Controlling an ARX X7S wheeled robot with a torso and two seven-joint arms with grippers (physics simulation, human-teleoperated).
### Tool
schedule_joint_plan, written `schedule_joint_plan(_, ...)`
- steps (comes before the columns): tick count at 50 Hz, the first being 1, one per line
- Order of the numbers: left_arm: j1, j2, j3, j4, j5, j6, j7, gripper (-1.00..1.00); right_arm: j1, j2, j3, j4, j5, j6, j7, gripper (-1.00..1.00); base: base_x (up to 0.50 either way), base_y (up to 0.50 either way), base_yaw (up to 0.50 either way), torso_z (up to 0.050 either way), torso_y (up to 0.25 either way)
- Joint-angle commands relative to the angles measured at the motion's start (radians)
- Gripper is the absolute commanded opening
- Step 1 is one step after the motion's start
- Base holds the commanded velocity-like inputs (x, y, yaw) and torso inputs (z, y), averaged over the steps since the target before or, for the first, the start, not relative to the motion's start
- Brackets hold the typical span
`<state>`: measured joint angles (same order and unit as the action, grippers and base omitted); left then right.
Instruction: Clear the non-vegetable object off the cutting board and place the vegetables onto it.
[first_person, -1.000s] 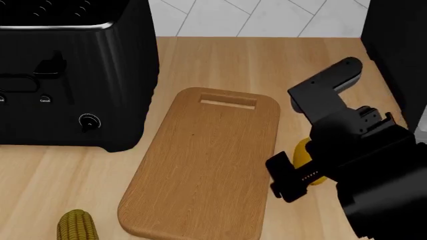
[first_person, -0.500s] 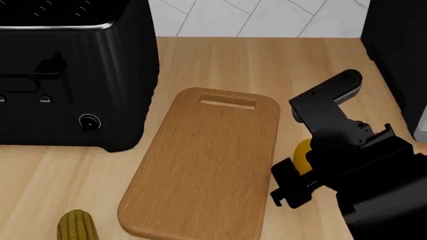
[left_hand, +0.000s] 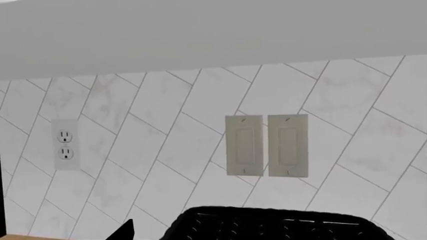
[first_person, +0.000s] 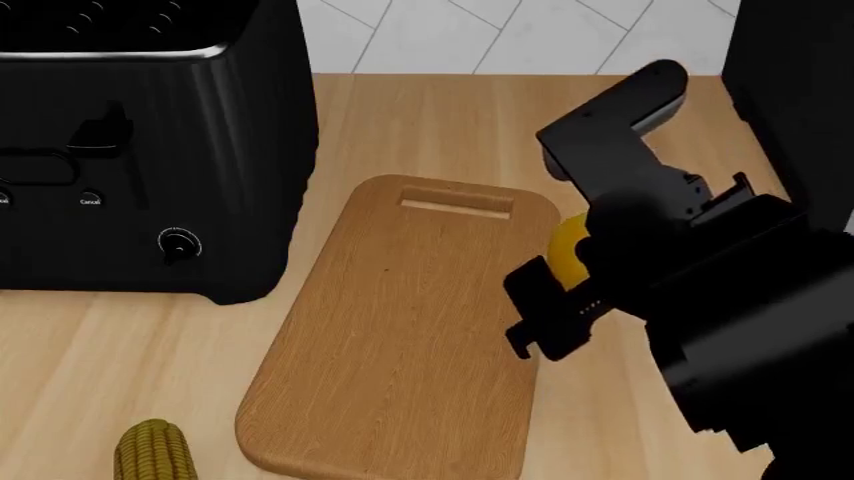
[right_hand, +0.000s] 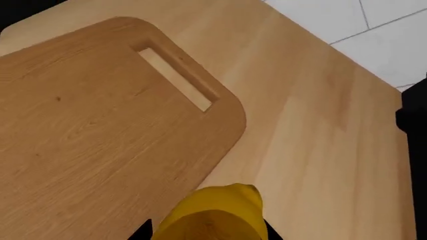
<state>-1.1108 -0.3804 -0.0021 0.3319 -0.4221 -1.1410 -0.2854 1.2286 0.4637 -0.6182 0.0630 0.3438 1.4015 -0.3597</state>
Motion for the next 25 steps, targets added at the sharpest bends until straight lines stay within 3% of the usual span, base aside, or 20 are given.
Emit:
schedule_joint_plan(1, -0.010, -0.006, -0.002, -0.002, -0.003, -0.003, -0.001, 1.00, 0.095, -0.075, -0.081, 0.130, -0.024, -0.087, -0.049, -1.00, 0.00, 0.00, 0.00, 0.000, 0.000)
schedule_joint_plan(14, -0.001, -0.011, -0.002, 0.001, -0.005, -0.001, -0.005, 1.00, 0.158, -0.202, -0.144, 0.385, -0.054, -0.269, -0.100, -1.00, 0.00, 0.00, 0.00, 0.000, 0.000)
schedule_joint_plan(25, 0.005, -0.016, -0.002, 0.003, -0.006, 0.001, -0.008, 1.00, 0.236, -0.372, -0.188, 0.820, -0.097, -0.551, -0.162, -1.00, 0.00, 0.00, 0.00, 0.000, 0.000)
